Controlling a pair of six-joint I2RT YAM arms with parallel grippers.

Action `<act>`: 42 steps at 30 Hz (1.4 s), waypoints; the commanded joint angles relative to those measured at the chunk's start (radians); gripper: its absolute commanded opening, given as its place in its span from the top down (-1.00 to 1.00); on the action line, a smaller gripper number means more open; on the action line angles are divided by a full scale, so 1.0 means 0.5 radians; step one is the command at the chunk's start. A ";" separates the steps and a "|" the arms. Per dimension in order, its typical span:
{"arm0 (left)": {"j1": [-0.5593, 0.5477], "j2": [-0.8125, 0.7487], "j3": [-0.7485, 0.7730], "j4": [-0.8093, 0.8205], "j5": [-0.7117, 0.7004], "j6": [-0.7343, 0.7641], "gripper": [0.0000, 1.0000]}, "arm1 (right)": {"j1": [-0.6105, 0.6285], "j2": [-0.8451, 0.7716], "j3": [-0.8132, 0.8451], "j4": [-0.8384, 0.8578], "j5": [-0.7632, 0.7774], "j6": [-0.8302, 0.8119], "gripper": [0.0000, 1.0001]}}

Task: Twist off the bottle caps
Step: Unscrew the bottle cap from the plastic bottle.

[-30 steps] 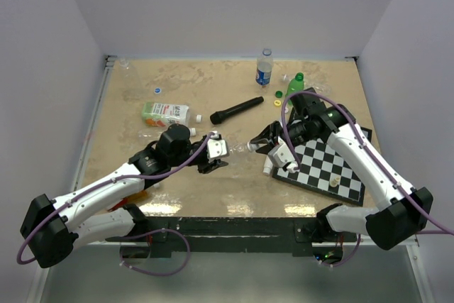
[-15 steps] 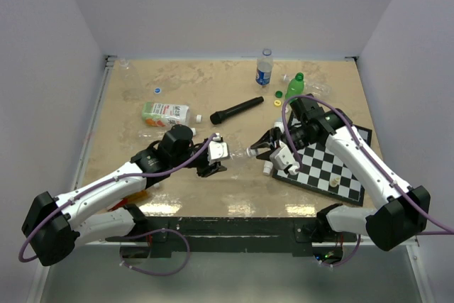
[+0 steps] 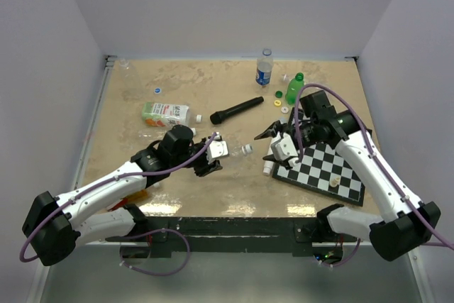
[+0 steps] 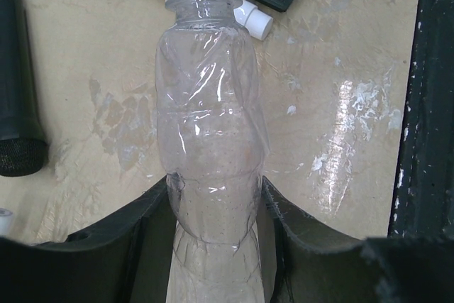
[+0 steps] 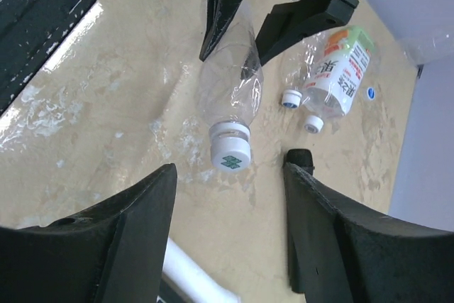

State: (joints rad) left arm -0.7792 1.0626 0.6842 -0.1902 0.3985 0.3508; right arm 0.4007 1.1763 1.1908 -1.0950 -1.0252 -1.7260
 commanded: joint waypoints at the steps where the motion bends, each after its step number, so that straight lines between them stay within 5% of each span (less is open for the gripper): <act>1: 0.009 -0.018 0.012 0.037 -0.027 -0.014 1.00 | -0.004 -0.134 0.076 0.210 0.166 0.677 -0.31; 8: 0.009 -0.027 0.015 0.040 -0.057 -0.017 1.00 | -0.010 -0.227 0.122 0.548 0.335 1.707 -0.41; 18: 0.009 -0.042 0.018 0.034 -0.094 -0.017 1.00 | -0.010 -0.076 0.015 0.886 0.259 2.580 -0.38; 42: 0.009 -0.036 0.021 0.046 -0.186 -0.030 1.00 | -0.200 0.209 -0.216 1.371 -0.097 3.507 -0.38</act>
State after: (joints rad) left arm -0.7788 1.0622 0.6842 -0.1997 0.3092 0.3504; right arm 0.3016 1.2488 1.1038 -0.4759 -1.0428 -0.0799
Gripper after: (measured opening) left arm 0.483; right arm 0.694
